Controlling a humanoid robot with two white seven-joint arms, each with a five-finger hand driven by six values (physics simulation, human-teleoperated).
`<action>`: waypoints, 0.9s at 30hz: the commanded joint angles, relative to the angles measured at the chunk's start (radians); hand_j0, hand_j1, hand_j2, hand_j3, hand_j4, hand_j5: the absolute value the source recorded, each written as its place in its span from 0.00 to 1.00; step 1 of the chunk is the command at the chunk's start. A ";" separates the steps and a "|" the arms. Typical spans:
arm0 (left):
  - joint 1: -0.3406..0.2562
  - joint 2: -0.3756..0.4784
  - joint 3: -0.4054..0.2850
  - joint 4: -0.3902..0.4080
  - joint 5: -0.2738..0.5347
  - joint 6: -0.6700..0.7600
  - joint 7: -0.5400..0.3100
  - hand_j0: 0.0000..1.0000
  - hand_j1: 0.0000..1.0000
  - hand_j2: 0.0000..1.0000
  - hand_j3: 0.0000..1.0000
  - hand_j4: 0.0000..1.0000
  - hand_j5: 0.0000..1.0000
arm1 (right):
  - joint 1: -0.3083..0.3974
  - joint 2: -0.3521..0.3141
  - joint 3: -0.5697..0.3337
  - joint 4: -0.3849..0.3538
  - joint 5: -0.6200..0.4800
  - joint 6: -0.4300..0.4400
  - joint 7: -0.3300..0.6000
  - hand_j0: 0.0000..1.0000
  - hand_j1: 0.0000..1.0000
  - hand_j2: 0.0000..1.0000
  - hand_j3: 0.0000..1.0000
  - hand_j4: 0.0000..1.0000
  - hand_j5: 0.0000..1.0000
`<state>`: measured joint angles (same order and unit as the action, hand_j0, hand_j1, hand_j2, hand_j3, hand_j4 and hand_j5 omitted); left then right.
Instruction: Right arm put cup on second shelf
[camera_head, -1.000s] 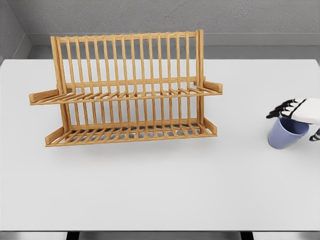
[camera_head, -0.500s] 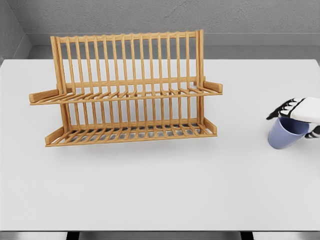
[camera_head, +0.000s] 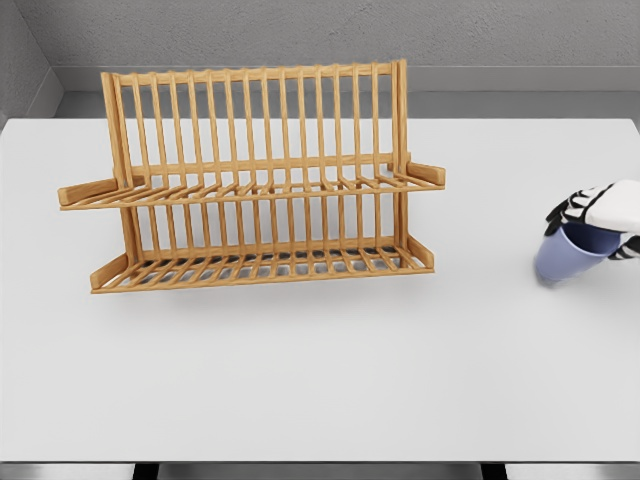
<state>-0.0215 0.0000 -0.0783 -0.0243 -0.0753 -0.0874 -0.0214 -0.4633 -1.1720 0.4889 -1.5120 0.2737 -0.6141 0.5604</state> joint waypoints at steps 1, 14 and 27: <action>0.000 0.000 0.000 0.000 0.000 0.000 0.000 1.00 1.00 1.00 1.00 1.00 1.00 | 0.000 -0.002 -0.004 -0.001 -0.007 0.003 0.001 0.63 0.63 0.63 0.63 0.63 0.63; 0.000 0.000 0.000 0.000 0.000 0.000 0.000 1.00 1.00 1.00 1.00 1.00 1.00 | -0.087 -0.002 -0.044 0.001 -0.007 0.003 0.004 0.63 0.63 0.63 0.63 0.63 0.63; 0.000 0.000 0.000 0.000 0.000 0.000 0.000 1.00 1.00 1.00 1.00 1.00 1.00 | -0.152 0.064 -0.075 -0.022 -0.011 0.003 0.004 0.64 0.64 0.64 0.64 0.64 0.64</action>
<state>-0.0215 0.0000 -0.0783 -0.0244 -0.0753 -0.0874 -0.0214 -0.6197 -1.1241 0.4151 -1.5239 0.2711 -0.6150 0.5629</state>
